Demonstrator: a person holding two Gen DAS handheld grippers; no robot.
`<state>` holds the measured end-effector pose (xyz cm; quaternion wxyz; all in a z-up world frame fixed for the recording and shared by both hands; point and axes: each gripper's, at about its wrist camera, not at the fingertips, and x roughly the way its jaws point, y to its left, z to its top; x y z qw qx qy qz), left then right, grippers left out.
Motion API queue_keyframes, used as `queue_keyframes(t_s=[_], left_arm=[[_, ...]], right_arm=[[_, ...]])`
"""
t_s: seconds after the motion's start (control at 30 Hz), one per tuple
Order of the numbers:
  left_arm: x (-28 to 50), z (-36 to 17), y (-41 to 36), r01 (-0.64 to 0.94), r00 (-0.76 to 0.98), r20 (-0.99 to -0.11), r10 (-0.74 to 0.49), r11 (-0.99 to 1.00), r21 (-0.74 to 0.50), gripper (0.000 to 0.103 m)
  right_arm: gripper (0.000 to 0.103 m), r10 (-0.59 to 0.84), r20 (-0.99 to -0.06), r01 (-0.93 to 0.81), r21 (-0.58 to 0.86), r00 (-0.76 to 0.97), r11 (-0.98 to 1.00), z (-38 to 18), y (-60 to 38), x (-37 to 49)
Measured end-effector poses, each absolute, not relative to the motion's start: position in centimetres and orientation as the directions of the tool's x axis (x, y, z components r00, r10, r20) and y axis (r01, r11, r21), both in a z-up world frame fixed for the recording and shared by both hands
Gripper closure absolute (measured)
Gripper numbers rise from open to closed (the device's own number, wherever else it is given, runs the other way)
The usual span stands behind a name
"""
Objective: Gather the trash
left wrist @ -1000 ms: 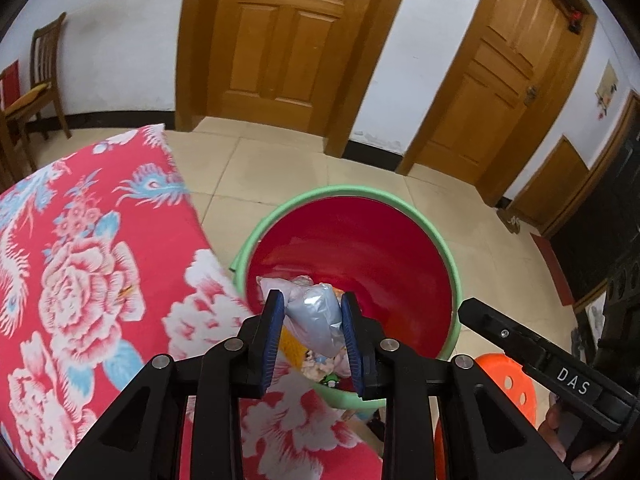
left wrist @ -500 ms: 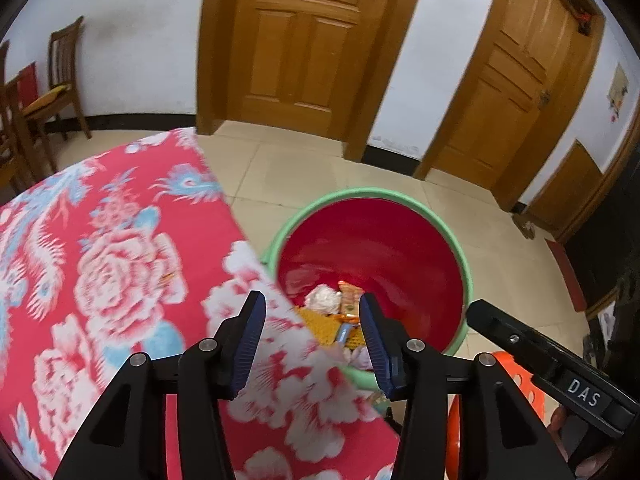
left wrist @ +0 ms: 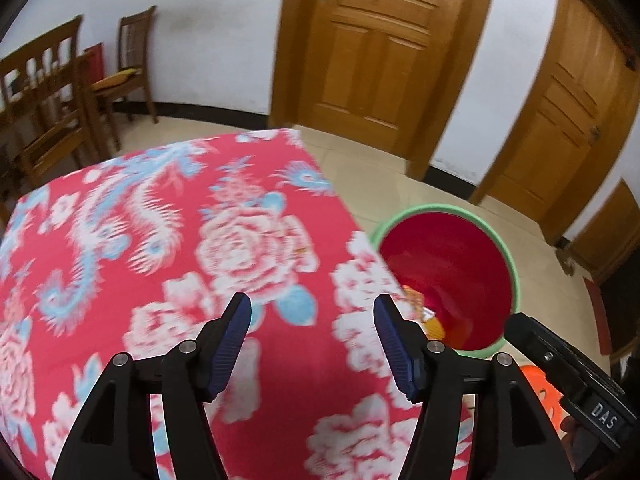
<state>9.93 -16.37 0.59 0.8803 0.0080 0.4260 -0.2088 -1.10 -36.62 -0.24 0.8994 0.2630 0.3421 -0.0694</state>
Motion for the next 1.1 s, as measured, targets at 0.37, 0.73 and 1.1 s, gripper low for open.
queue_keyframes(t_s=[0.37,0.73,1.1], left_arm=[[8.3,1.5,-11.3,0.273,0.607,-0.748,-0.27,0.954,-0.123,0.037],[5.9,2.3,-8.3,0.227,0.643,-0.73,-0.231,0.968,-0.106,0.037],[4.1,3.2,-7.0,0.214,0.669,-0.708,-0.228,0.971,-0.11,0.037]], right_arm=[[0.024,0.079,-0.65,0.245,0.392,0.756,0.887,0.4,-32.2,-1.2],[0.022,0.095,-0.645,0.204,0.373,0.758,0.905,1.1,-29.4,-2.2],[0.022,0.092,-0.633,0.187,0.36,0.769,0.914,1.8,-28.1,-3.4]])
